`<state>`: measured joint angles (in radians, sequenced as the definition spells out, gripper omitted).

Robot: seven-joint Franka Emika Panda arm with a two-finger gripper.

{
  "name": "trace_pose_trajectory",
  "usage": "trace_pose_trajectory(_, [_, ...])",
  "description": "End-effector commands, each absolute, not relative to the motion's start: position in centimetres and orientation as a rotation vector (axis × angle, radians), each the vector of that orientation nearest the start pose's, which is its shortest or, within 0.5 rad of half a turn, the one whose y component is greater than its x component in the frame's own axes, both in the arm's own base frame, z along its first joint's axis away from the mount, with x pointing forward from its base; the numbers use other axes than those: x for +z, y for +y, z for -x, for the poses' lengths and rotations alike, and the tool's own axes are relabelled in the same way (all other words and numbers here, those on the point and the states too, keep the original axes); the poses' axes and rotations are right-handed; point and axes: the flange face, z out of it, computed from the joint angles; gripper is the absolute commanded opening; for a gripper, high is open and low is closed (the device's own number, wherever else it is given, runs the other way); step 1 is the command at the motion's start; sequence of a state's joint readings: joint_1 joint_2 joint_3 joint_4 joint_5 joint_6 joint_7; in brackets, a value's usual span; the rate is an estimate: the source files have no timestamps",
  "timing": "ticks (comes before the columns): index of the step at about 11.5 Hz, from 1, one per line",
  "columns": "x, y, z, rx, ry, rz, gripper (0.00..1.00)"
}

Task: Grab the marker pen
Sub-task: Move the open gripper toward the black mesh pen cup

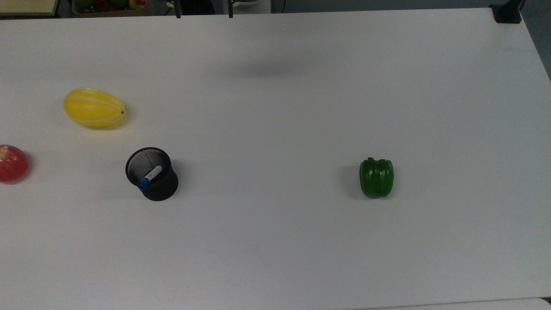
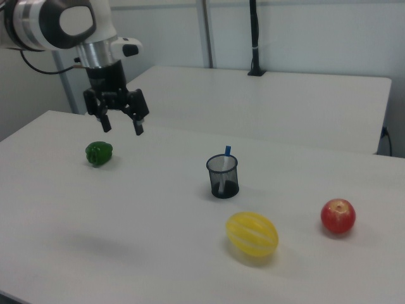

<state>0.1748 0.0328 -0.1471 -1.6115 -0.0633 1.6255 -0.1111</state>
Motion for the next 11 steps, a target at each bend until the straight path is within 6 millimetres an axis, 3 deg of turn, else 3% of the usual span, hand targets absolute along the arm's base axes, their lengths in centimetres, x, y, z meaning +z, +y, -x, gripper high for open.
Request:
trace_pose_trajectory(1, [56.9,-1.8,-59.6,-0.074,-0.214,3.219,1.00])
trace_pose_trajectory(7, [51.8,-5.6,-65.7,-0.413,-0.114,3.235,1.00])
trace_pose_trajectory(11, [48.3,-7.0,-68.3,-0.577,-0.095,3.233,1.00])
